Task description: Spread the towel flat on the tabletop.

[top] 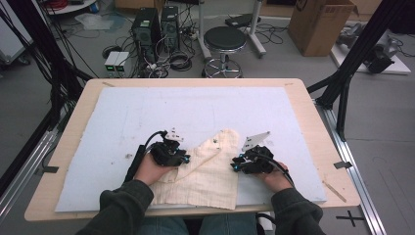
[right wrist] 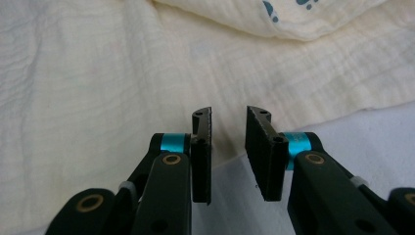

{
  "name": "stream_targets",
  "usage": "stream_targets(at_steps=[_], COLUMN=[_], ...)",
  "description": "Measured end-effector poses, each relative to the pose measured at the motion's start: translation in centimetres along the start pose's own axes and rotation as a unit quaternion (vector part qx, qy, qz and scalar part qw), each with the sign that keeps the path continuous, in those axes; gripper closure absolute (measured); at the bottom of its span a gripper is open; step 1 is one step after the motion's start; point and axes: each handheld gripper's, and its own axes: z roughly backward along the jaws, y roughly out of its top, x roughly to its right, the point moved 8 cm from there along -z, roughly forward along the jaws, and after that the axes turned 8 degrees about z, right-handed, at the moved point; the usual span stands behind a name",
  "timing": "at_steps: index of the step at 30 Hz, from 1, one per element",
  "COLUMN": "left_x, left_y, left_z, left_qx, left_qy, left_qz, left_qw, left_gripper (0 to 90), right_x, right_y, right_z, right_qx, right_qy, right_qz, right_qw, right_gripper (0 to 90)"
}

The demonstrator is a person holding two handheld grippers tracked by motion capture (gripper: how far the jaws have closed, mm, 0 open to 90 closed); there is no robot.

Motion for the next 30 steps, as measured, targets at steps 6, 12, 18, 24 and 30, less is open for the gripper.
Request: stream_targets(at_steps=[6, 12, 18, 24, 30], left_x=[-1.7, -5.2, -12.9, -11.6, -6.6], left_y=[1.0, 2.3, 3.3, 0.8, -3.1], left_z=[1.2, 2.2, 5.3, 7.1, 8.5], left_qx=[0.032, 0.062, 0.163, 0.137, 0.114], left_qy=[-0.002, 0.01, 0.17, 0.117, 0.049], left_qz=[0.022, 0.064, 0.142, 0.095, 0.018], left_qw=[0.9992, 0.996, 0.9614, 0.9791, 0.9921], left_gripper=[85.0, 86.2, 69.0, 59.7, 55.9], right_x=[0.1, 0.1, 0.2, -0.6, -2.9], right_y=[0.0, 0.0, -0.1, 0.4, 1.2], right_z=[-0.1, -0.1, -0.2, 0.0, 1.0], right_qx=[0.0, -0.001, 0.001, 0.011, 0.05], right_qy=[0.002, 0.002, 0.009, 0.016, 0.053], right_qz=[0.002, 0.001, -0.005, 0.006, 0.022], right_qw=[1.0, 1.0, 0.9999, 0.9998, 0.9971], right_gripper=[71.8, 71.7, 71.6, 67.1, 62.7])
